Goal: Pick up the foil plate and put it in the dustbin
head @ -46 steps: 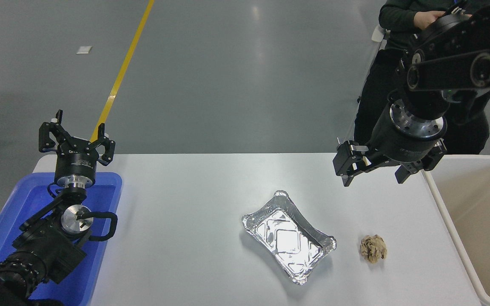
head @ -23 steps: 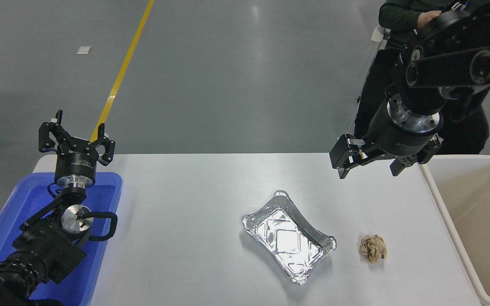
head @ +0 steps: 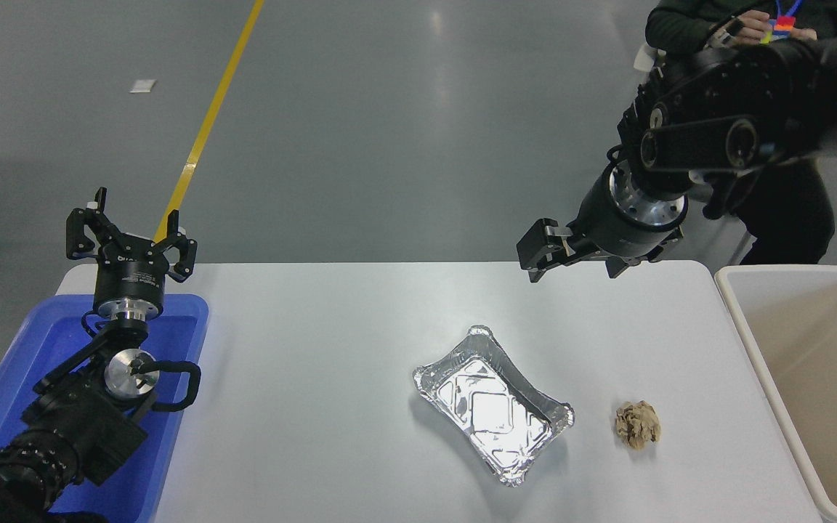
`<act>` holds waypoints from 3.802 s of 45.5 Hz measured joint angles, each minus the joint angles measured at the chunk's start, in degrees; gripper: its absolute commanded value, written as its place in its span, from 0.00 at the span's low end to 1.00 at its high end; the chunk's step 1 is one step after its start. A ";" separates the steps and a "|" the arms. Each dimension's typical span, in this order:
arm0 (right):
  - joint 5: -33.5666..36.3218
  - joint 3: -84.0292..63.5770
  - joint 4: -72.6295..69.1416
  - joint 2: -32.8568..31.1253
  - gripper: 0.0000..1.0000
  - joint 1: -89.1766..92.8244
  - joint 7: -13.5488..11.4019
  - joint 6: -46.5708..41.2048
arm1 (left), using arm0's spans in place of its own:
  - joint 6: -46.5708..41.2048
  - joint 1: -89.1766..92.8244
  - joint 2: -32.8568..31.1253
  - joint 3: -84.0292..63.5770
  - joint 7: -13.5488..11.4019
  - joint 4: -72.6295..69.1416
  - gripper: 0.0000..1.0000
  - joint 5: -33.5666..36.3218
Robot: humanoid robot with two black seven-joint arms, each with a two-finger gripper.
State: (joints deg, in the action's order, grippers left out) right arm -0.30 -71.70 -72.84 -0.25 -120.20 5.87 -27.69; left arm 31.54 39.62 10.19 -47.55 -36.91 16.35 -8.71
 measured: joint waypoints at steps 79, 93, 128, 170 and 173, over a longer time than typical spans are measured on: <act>-33.80 15.09 27.22 0.25 0.90 45.89 2.22 15.46 | 0.03 0.02 0.00 0.01 0.00 0.00 0.99 0.09; -33.94 15.69 28.51 0.25 0.50 48.16 2.21 16.28 | 0.08 0.02 0.06 0.00 0.00 0.00 0.99 0.09; -34.49 16.66 28.25 0.25 0.00 48.68 2.28 18.48 | 0.06 0.02 0.09 0.00 0.00 0.00 0.99 0.09; -30.31 20.61 8.78 -27.32 0.00 -1.98 -2.17 -13.58 | 0.02 0.02 0.08 0.00 0.00 -0.01 0.99 0.11; -30.46 20.44 8.65 -29.55 0.00 -4.23 -3.47 -14.49 | 0.01 0.02 0.09 0.00 0.00 -0.01 0.99 0.10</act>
State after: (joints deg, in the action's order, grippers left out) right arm -30.76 -51.26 -64.18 -29.80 -124.43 2.40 -42.18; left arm 31.55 39.64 10.29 -47.55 -36.91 16.34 -8.61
